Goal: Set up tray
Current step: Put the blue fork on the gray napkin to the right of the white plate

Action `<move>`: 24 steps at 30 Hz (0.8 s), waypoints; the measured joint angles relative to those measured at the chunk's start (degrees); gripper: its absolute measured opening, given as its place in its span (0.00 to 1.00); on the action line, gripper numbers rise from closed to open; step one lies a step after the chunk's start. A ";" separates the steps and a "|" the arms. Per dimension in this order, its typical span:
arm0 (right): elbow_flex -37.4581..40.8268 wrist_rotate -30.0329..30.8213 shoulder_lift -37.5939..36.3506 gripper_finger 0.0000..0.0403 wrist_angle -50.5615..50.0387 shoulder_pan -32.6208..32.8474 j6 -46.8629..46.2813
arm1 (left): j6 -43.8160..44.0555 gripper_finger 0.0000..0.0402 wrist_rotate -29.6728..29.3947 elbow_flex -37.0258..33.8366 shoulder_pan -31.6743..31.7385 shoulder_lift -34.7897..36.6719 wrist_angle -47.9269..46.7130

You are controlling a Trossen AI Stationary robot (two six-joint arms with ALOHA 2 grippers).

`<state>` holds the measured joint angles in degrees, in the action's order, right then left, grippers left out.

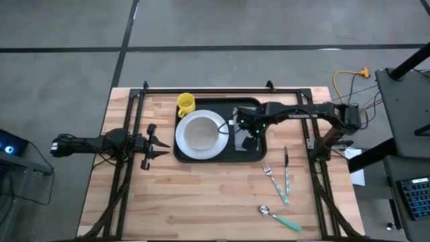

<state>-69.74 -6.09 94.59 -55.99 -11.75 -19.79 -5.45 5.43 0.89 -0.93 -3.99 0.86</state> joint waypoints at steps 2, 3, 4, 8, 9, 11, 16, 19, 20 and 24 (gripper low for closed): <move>0.21 0.02 -0.58 0.62 -0.18 1.53 -1.66 | 0.00 0.21 0.00 0.00 -0.02 0.00 0.00; 0.38 0.02 -0.86 0.62 -0.22 2.34 -2.51 | 0.00 0.21 -0.01 0.00 -0.01 0.00 0.00; 0.50 0.02 -1.09 0.62 -0.30 3.10 -3.17 | 0.00 0.21 0.00 0.00 -0.01 0.00 0.00; 1.45 0.02 -1.77 0.62 -0.39 5.63 -7.45 | 0.00 0.21 0.00 0.00 0.00 -0.09 0.00; 1.85 0.04 -1.92 0.62 -0.47 6.24 -8.98 | 0.00 0.21 -0.02 0.00 0.00 -0.13 0.00; 2.65 0.02 -2.34 0.62 -0.44 7.36 -11.64 | 0.00 0.21 0.00 0.00 -0.02 -0.15 0.00; 4.79 0.04 -3.28 0.61 -0.41 10.71 -17.29 | 0.00 0.21 -0.01 0.00 -0.01 -0.22 0.00; 5.91 0.04 -3.48 0.61 -0.35 13.06 -22.44 | 0.00 0.21 0.00 0.00 -0.01 -0.22 0.00; 6.29 0.04 -3.48 0.61 -0.19 13.90 -24.28 | 0.00 0.21 0.00 0.00 -0.02 -0.22 0.00; 7.41 0.07 -3.48 0.62 -0.24 17.56 -30.77 | 0.00 0.21 -0.01 0.00 -0.01 -0.22 0.00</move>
<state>-62.34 -6.02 91.11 -56.23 5.80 -50.55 -5.45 5.43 0.89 -0.94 -4.21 0.86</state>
